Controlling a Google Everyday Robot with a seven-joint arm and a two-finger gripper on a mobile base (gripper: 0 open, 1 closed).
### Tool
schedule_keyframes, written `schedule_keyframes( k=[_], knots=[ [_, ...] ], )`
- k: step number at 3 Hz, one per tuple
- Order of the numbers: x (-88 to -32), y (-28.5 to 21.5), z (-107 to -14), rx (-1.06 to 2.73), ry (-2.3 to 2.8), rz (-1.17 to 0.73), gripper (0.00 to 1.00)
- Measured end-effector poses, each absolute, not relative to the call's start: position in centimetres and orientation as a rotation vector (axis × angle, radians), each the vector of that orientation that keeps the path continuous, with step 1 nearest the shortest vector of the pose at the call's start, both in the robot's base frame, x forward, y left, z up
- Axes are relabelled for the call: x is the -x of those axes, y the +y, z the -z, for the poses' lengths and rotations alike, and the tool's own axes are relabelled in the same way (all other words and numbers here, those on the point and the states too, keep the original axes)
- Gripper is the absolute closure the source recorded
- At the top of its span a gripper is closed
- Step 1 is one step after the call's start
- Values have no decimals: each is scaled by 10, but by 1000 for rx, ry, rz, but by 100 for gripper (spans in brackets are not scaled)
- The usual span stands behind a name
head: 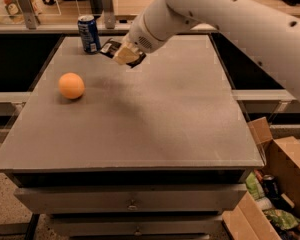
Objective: Move rxbar chocolate near pepsi can
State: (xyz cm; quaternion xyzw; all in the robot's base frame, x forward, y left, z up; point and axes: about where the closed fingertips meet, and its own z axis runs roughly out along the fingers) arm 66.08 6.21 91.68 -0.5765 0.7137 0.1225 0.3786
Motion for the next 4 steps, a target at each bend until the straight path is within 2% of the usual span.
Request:
schedule_keyframes(
  k=[2, 3, 4],
  knots=[
    [-721, 124, -901, 1506, 1750, -347, 100],
    [-745, 140, -887, 1509, 1756, -348, 100],
    [-767, 139, -874, 1492, 1790, -333, 82]
  ],
)
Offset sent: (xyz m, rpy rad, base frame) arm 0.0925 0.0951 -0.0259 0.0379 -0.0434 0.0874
